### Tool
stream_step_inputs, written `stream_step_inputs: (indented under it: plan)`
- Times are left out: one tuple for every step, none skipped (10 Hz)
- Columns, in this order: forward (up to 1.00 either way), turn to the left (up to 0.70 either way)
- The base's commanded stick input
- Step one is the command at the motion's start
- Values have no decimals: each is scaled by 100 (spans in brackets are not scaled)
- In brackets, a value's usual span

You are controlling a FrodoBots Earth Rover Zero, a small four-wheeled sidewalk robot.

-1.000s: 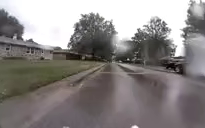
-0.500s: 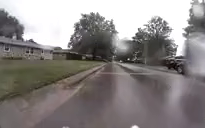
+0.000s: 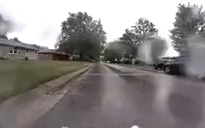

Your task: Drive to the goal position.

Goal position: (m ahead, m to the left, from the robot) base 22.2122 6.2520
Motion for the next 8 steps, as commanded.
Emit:
stream_step_inputs:
  plan:
    - [50, -1]
    - [50, -1]
    - [50, -1]
    - [50, -1]
    - [50, -1]
    - [50, -1]
    - [50, -1]
    - [50, -1]
